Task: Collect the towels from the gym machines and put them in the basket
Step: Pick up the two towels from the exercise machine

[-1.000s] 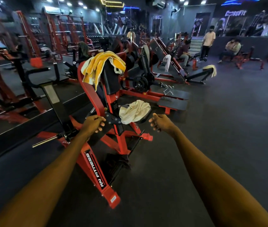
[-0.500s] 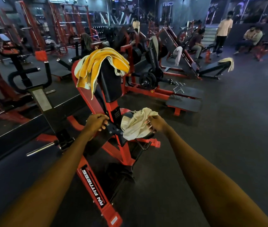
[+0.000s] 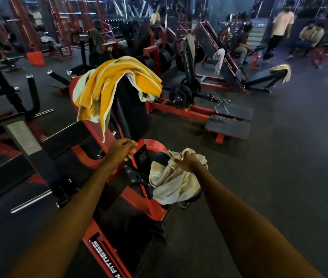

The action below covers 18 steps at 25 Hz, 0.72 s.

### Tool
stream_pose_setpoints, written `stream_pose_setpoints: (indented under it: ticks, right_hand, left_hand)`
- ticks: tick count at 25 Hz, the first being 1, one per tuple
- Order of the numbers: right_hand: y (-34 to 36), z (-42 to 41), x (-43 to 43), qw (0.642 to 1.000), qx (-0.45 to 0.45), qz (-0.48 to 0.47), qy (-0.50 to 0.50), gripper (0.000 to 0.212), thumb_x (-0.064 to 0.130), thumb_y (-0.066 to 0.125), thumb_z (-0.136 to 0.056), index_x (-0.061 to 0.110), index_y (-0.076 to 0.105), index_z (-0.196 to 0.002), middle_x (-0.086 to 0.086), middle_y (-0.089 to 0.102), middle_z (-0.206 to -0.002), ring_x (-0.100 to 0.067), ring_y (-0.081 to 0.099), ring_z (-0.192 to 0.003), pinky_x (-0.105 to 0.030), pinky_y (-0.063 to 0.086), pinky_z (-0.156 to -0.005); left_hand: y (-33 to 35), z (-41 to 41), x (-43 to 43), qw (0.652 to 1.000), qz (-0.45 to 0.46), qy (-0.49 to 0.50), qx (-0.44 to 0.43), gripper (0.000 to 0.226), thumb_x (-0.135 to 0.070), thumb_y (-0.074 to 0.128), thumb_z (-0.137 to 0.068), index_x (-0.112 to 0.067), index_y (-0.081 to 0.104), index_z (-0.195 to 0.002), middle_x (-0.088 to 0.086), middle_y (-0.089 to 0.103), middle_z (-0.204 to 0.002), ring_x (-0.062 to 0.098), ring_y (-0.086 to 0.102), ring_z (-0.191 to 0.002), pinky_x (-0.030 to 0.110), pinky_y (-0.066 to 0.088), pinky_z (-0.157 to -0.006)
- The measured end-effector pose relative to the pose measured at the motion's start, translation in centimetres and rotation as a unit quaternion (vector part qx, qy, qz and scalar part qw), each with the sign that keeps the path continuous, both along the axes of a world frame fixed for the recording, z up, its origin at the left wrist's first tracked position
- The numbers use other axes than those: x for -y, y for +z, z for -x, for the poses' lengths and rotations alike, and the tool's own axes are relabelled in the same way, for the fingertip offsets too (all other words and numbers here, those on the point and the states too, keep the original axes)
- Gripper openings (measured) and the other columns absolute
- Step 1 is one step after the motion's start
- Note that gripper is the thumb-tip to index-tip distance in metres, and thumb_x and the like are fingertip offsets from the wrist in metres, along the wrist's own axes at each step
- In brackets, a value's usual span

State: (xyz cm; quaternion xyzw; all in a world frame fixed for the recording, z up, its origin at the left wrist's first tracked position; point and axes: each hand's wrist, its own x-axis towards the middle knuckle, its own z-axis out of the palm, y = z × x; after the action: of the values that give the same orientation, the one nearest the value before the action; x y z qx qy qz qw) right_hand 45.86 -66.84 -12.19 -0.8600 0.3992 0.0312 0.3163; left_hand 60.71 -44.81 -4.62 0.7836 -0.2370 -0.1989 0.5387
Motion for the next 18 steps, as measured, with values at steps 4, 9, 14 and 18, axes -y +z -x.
stream_pose_setpoints:
  ticks: [4, 9, 14, 18]
  right_hand:
    - [-5.5, -2.7, 1.7, 0.999, -0.049, 0.0, 0.008, 0.112, 0.067, 0.062, -0.082, 0.011, 0.004, -0.159, -0.021, 0.007, -0.165, -0.042, 0.014, -0.151, -0.053, 0.022, -0.12]
    - [-10.2, -4.3, 2.1, 0.992, -0.101, -0.011, 0.074, 0.114, 0.077, 0.058, -0.074, 0.028, -0.001, -0.159, -0.011, -0.01, -0.167, -0.041, 0.004, -0.152, -0.063, 0.024, -0.116]
    - [-19.1, -6.5, 4.1, 0.998, -0.043, -0.045, 0.002, 0.095, 0.067, 0.039, -0.08, 0.019, 0.013, -0.158, -0.016, 0.006, -0.166, -0.036, 0.019, -0.151, -0.049, 0.028, -0.118]
    - [-11.0, -6.4, 3.0, 0.998, -0.019, -0.049, 0.029, 0.058, 0.046, 0.051, -0.093, 0.014, 0.045, -0.141, -0.009, 0.046, -0.147, -0.03, 0.048, -0.133, -0.024, 0.043, -0.098]
  left_hand:
    - [-0.8, -2.6, 2.5, 1.0, -0.017, -0.01, -0.009, 0.019, -0.02, 0.051, -0.097, -0.017, 0.068, -0.088, 0.001, 0.063, -0.073, 0.01, 0.051, -0.051, 0.019, 0.034, -0.047]
    - [-1.6, -4.3, 4.1, 1.0, -0.012, -0.001, -0.024, 0.019, -0.018, 0.051, -0.097, -0.01, 0.068, -0.095, 0.002, 0.062, -0.073, 0.013, 0.052, -0.055, 0.024, 0.035, -0.052]
    - [-0.8, -5.1, 5.3, 1.0, -0.007, -0.014, -0.006, 0.021, -0.021, 0.053, -0.097, -0.008, 0.07, -0.099, 0.003, 0.064, -0.075, 0.013, 0.055, -0.058, 0.023, 0.039, -0.053]
    - [4.0, -4.6, 7.1, 0.996, 0.04, -0.061, 0.054, 0.022, -0.021, 0.052, -0.098, -0.009, 0.069, -0.093, 0.004, 0.062, -0.067, 0.015, 0.055, -0.056, 0.025, 0.041, -0.052]
